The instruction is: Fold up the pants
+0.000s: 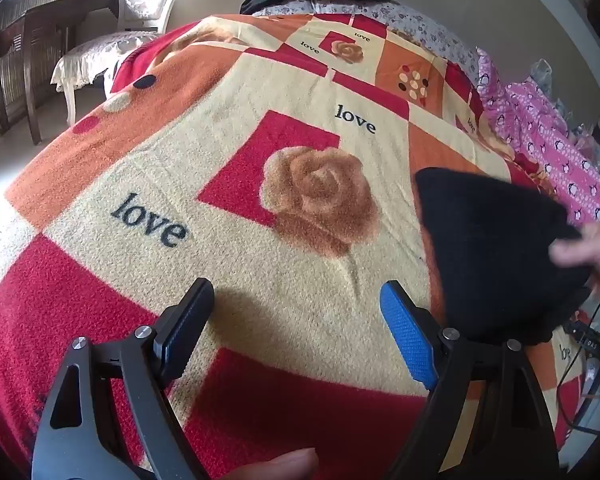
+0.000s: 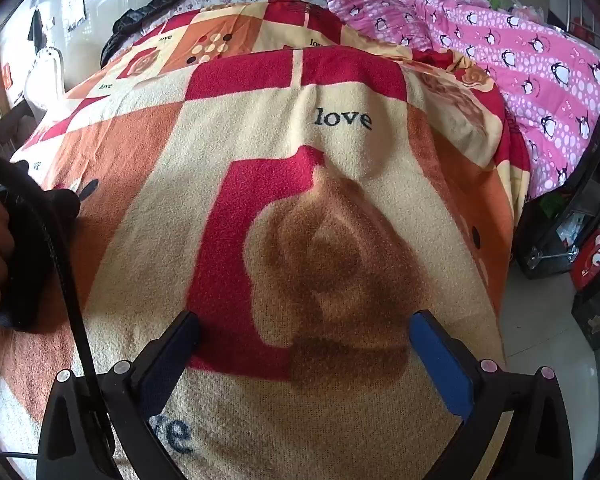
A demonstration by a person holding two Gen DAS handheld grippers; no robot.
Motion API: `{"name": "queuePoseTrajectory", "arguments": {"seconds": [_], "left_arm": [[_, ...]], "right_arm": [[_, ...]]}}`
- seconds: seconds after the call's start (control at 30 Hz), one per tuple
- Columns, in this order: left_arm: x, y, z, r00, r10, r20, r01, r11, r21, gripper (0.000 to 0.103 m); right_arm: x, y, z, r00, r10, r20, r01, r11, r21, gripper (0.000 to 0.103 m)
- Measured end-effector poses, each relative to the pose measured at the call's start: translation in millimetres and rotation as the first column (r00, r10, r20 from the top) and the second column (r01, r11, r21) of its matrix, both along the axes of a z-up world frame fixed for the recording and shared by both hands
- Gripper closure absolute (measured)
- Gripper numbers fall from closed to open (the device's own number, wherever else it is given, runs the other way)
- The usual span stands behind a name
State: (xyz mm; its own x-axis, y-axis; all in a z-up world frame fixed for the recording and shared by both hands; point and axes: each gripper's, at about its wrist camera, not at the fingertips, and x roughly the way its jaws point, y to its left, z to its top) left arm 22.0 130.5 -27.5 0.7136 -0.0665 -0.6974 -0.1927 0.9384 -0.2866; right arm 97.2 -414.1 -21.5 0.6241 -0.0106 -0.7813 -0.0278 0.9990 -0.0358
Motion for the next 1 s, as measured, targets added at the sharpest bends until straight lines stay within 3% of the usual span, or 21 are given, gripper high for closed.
{"name": "queuePoseTrajectory", "arguments": {"seconds": [0.37, 1.0], "left_arm": [[3.6, -4.4, -0.9, 1.0, -0.011, -0.006, 0.011, 0.999, 0.032, 0.018], [1.7, 0.3, 0.2, 1.0, -0.011, 0.004, 0.011, 1.0, -0.011, 0.018]], "right_arm": [[0.2, -0.4, -0.2, 1.0, 0.0, 0.0, 0.0, 1.0, 0.001, 0.0], [0.7, 0.9, 0.1, 1.0, 0.0, 0.0, 0.0, 1.0, 0.001, 0.0]]}}
